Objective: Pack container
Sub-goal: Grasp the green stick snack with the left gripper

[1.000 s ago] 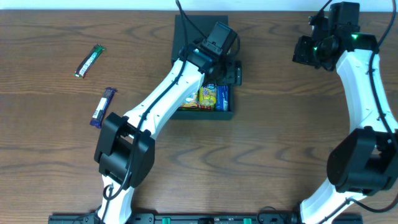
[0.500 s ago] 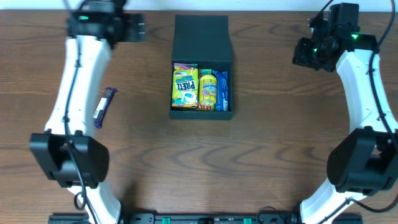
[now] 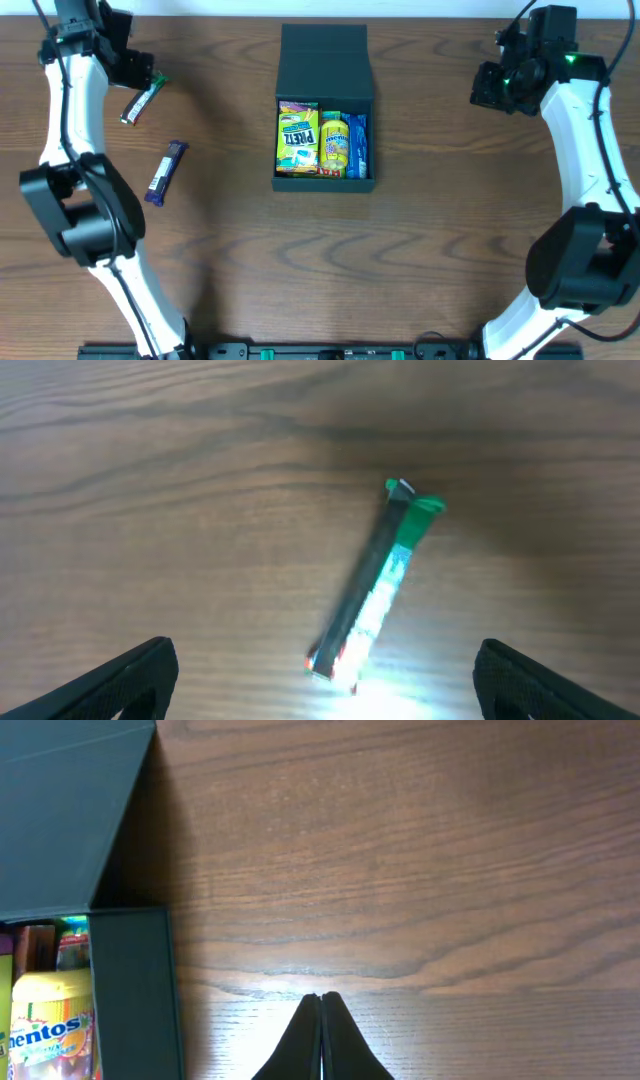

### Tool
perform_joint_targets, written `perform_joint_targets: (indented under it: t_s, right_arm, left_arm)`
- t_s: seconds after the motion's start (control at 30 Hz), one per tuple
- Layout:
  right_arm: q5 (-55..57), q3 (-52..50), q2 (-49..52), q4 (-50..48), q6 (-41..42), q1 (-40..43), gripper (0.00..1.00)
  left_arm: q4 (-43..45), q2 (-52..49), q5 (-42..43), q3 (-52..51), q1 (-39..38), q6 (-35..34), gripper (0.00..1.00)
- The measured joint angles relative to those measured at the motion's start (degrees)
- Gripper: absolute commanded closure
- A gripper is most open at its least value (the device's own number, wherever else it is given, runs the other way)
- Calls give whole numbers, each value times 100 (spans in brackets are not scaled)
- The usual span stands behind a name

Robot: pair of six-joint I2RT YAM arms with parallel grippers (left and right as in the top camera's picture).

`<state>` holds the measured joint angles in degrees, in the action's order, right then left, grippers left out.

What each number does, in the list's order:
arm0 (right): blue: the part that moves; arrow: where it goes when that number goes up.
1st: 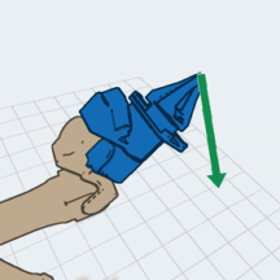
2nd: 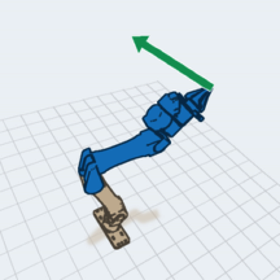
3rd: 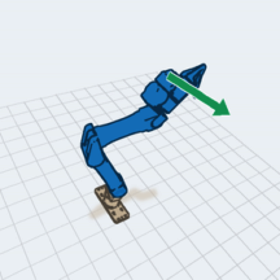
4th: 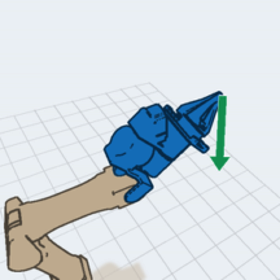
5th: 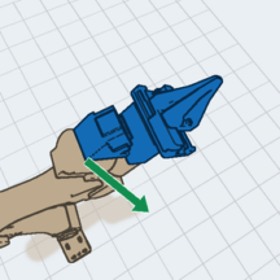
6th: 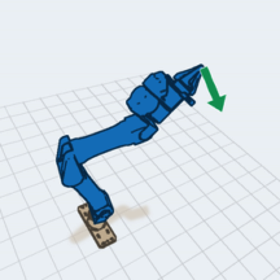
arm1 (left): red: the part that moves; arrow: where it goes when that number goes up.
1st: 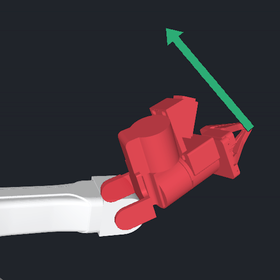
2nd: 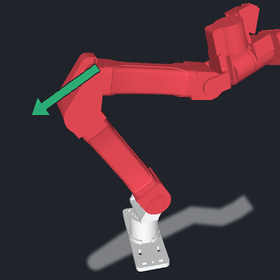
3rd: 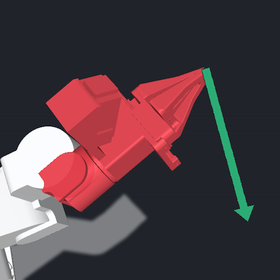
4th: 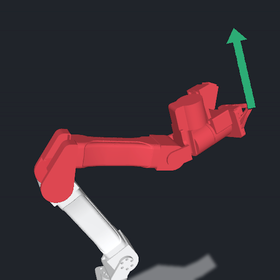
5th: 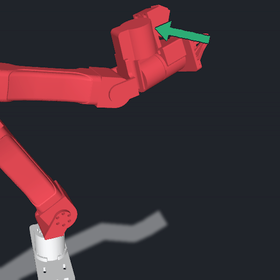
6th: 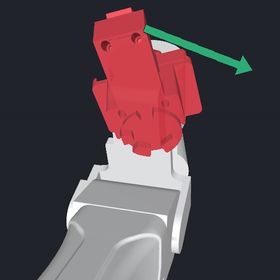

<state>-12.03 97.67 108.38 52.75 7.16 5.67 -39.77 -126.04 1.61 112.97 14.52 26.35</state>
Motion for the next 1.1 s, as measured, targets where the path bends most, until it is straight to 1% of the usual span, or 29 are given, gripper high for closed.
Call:
perform_joint_targets:
  t_s: [0.2, 0.37, 0.5, 0.6, 0.7, 0.87, 0.9, 1.03, 1.1]
  right_arm:
    - [0, 0, 0, 109, 0, 0, 98]
    - [-146, 0, 0, 146, -120, 0, 99]
    - [-1047, 0, 0, 369, -802, 0, 98]
    - [-1488, 0, 0, 752, -1329, -13, 98]
    - [-1705, 0, 0, 1008, -1781, -42, 99]
    - [-1917, 0, 0, 1128, -2177, -201, 99]
    - [-1943, 0, 0, 1134, -2205, -223, 99]
    - [-2015, 0, 0, 1141, -2304, -260, 99]
    - [-2022, 0, 0, 1145, -2321, -260, 99]
  left_arm:
    - [330, -656, 72, 0, 0, 120, 5]
    - [378, -933, 470, 0, 0, 179, 5]
    - [378, -955, 645, -2, 0, 201, 4]
    - [358, -1014, 706, 0, 0, 201, 4]
    - [358, -1110, 721, -2, 0, 203, 2]
    - [428, -1196, 721, 0, 0, 203, 0]
    - [428, -1202, 723, 0, 0, 203, 5]
    - [431, -1274, 702, 0, 0, 221, 11]
    - [457, -1307, 702, 0, 2, 197, 24]
